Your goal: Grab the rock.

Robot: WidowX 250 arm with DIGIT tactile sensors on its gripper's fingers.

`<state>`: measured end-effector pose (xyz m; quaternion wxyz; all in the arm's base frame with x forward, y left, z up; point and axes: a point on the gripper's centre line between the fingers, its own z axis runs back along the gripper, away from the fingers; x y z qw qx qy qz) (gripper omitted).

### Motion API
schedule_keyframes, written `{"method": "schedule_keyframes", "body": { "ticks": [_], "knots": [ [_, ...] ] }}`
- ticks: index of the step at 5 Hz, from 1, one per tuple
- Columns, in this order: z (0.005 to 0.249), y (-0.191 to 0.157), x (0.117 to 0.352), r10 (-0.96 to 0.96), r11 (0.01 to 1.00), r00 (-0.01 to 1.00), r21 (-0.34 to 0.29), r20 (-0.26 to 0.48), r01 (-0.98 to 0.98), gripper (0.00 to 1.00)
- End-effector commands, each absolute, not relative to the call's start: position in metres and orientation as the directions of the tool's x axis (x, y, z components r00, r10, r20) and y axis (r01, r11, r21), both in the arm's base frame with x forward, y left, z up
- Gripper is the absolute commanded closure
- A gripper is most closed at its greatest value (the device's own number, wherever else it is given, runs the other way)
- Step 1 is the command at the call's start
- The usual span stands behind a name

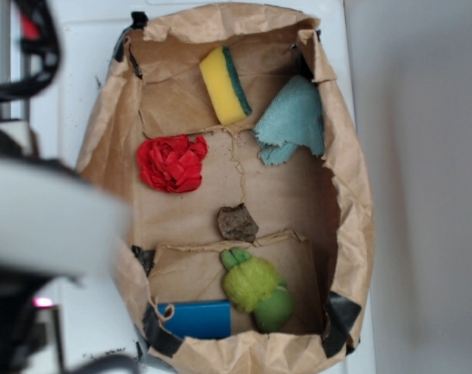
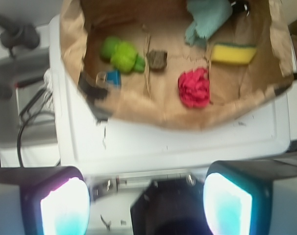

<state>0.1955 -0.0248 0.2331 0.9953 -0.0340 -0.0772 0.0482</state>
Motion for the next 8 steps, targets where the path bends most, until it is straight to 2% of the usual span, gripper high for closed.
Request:
{"method": "schedule_keyframes", "body": {
  "ticks": [1,2,3,4,6,8],
  "knots": [
    [0.201,0.005,0.247,0.149,0.989,0.968,-0.023,0.202,-0.147,0.0],
    [0.181,0.015,0.264,0.16,0.987,0.968,-0.008,0.193,-0.161,0.0],
    [0.17,0.024,0.277,0.148,0.988,0.967,0.004,0.21,-0.152,0.0],
    [0.157,0.028,0.284,0.14,0.99,0.971,-0.009,0.195,-0.141,0.0],
    [0.137,0.004,0.284,-0.004,1.0,0.971,-0.022,0.239,0.009,0.0],
    [0.137,0.004,0.284,-0.004,1.0,0.971,-0.022,0.239,0.009,0.0]
  ]
}}
